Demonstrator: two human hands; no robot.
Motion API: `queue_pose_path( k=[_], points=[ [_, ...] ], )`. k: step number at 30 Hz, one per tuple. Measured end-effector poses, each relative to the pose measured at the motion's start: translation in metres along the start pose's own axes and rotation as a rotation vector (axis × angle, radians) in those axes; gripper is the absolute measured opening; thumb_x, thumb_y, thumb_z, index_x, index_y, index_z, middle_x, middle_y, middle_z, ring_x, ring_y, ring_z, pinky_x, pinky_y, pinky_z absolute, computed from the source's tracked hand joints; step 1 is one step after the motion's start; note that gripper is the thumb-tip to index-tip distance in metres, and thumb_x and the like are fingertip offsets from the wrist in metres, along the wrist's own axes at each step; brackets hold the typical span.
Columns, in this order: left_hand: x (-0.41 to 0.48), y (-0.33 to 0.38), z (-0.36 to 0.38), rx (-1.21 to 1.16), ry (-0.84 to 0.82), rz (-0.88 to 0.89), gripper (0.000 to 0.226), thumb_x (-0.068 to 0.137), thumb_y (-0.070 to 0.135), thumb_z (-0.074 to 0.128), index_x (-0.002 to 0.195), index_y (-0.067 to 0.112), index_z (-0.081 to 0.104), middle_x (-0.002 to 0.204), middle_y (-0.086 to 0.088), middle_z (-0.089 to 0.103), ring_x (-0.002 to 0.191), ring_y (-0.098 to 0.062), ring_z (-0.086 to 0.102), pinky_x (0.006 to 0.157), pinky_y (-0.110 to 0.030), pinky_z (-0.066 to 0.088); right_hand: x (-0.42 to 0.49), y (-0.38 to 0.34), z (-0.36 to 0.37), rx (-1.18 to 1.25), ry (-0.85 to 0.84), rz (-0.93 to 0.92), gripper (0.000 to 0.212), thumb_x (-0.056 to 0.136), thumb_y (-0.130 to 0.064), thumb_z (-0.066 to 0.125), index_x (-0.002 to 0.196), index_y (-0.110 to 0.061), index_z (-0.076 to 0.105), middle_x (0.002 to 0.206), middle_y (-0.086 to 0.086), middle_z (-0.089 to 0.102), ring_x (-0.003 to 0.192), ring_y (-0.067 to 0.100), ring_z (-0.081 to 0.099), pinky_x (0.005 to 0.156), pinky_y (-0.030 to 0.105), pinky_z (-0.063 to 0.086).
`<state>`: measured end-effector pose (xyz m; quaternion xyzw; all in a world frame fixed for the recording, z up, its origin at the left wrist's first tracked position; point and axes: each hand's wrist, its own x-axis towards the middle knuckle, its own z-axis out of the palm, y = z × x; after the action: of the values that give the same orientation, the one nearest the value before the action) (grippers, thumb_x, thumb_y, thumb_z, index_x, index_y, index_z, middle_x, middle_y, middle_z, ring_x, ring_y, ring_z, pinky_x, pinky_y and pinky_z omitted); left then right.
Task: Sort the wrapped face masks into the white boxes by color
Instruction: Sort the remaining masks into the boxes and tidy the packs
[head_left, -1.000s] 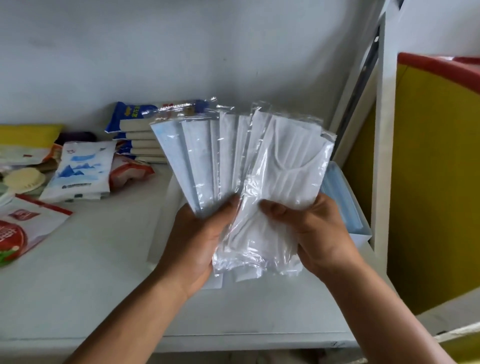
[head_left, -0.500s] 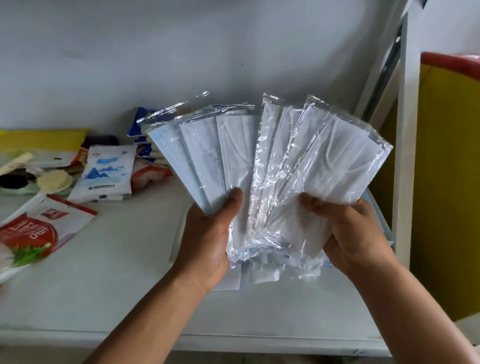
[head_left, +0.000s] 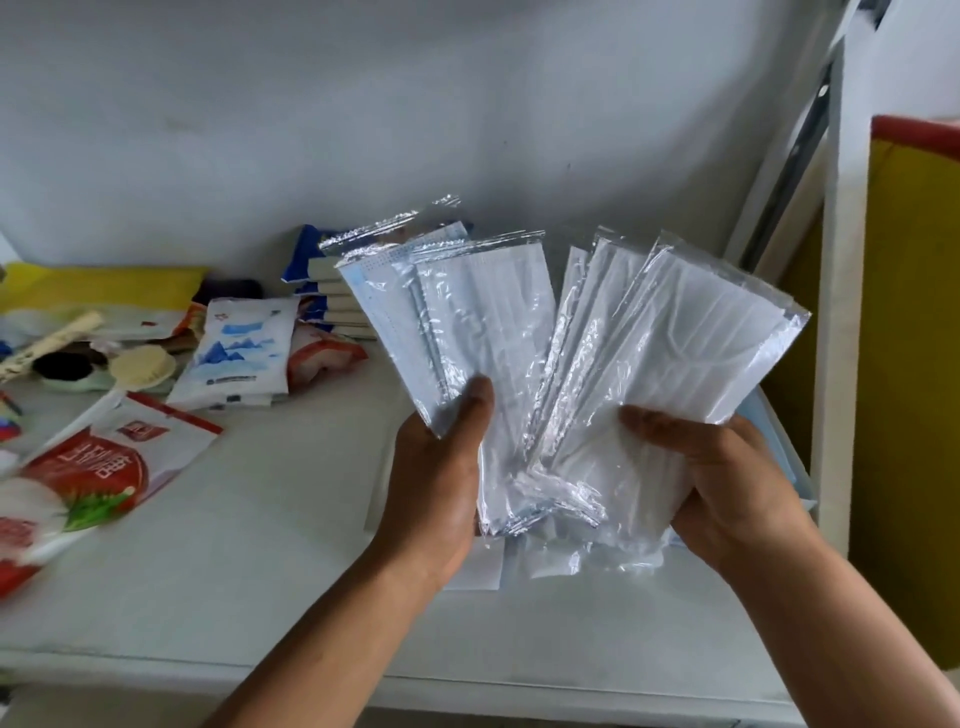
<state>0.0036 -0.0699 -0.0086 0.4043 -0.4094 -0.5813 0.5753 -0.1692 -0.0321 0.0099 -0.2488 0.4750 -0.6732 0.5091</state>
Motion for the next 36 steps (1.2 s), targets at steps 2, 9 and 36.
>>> queue_pose_path(
  k=[2,9,36],
  points=[
    [-0.001,0.001,0.002,0.033,-0.015,0.021,0.023,0.09,0.028,0.071,0.076,0.044,0.078,0.092,0.013,0.077,0.1,0.001,0.069,0.099,-0.03,0.047,0.0,0.001,-0.001,0.011,-0.038,0.029,0.019,0.061,0.005,0.071,0.078,-0.002,0.074,0.08,0.012,0.075,0.074,0.024,0.074,0.082,0.044,0.058],
    [0.001,-0.002,-0.002,-0.011,-0.053,0.045,0.027,0.07,0.045,0.081,0.089,0.026,0.08,0.101,-0.005,0.074,0.104,-0.019,0.067,0.104,-0.044,0.043,-0.001,0.006,-0.001,-0.034,-0.147,0.089,0.036,0.067,0.005,0.071,0.102,0.006,0.071,0.107,0.028,0.071,0.101,0.038,0.07,0.095,0.05,0.055],
    [0.001,0.001,-0.001,-0.022,-0.146,-0.052,0.022,0.085,0.026,0.071,0.103,0.014,0.077,0.106,-0.005,0.077,0.11,-0.022,0.069,0.106,-0.055,0.045,0.0,-0.002,-0.004,0.024,-0.16,0.165,0.026,0.073,0.001,0.067,0.1,0.001,0.07,0.089,0.012,0.075,0.078,0.022,0.075,0.065,0.03,0.06]
  ],
)
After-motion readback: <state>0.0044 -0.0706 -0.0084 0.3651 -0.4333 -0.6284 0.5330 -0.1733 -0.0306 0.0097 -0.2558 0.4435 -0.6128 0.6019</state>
